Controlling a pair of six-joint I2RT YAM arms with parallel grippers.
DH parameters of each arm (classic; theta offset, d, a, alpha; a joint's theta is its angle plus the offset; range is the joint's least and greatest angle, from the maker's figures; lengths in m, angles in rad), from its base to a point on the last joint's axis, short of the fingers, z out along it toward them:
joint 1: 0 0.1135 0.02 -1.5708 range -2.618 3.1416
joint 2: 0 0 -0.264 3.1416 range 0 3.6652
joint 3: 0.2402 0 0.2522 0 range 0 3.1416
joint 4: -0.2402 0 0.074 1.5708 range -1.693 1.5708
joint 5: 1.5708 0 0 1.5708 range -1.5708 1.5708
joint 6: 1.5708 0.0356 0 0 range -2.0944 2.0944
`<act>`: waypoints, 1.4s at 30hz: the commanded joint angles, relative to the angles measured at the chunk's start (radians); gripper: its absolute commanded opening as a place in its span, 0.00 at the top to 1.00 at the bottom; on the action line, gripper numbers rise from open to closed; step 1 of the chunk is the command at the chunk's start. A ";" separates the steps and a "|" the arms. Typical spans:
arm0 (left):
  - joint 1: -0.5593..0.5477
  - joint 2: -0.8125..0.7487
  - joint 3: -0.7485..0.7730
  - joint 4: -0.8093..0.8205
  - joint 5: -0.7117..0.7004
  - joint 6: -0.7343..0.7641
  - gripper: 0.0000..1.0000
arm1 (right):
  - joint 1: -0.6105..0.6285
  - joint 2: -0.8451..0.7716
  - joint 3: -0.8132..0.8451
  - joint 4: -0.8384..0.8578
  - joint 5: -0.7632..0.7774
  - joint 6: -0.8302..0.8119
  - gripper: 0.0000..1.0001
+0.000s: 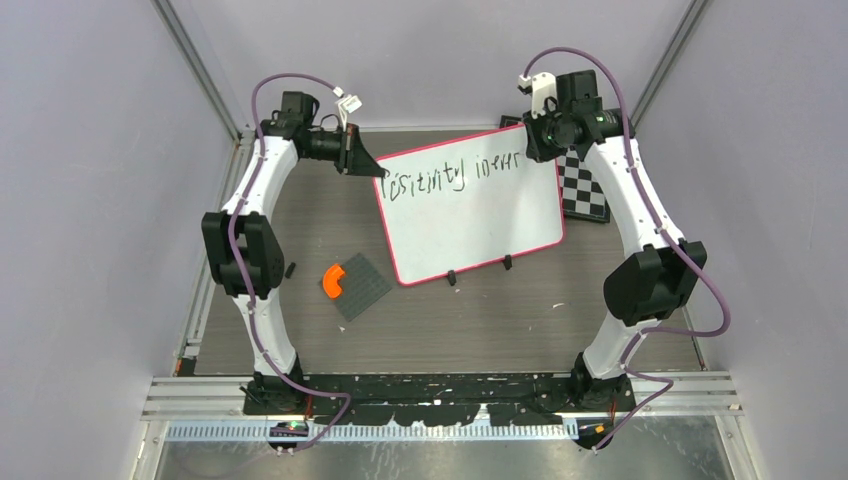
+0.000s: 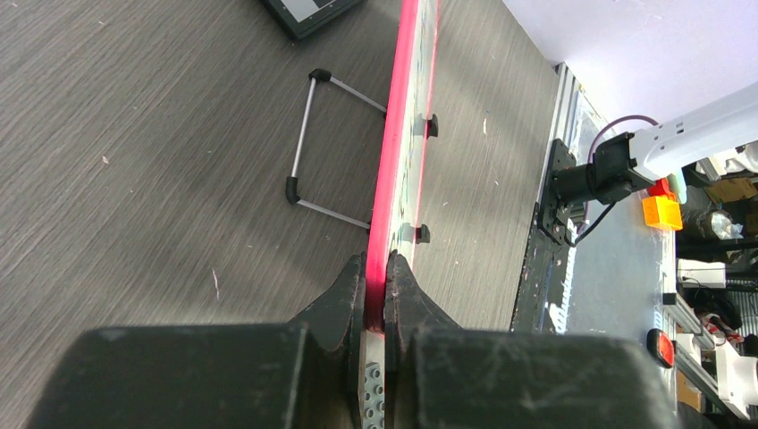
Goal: Write a sentence on the whiteboard
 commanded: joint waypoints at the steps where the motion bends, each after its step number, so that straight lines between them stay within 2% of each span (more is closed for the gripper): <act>1: -0.003 -0.026 -0.011 0.036 -0.145 0.078 1.00 | -0.009 -0.009 0.028 0.024 0.003 0.002 1.00; 10: -0.006 -0.029 -0.010 0.036 -0.143 0.077 1.00 | -0.009 -0.053 0.036 0.012 -0.015 0.001 1.00; 18: -0.009 -0.033 -0.012 0.036 -0.146 0.078 1.00 | -0.010 -0.004 0.048 0.012 -0.012 -0.005 1.00; 29: -0.009 -0.029 -0.014 0.034 -0.144 0.082 1.00 | -0.018 -0.059 -0.075 0.035 -0.016 -0.002 1.00; 42: -0.011 -0.034 -0.017 0.035 -0.148 0.085 1.00 | -0.023 0.011 0.074 0.025 0.014 -0.002 1.00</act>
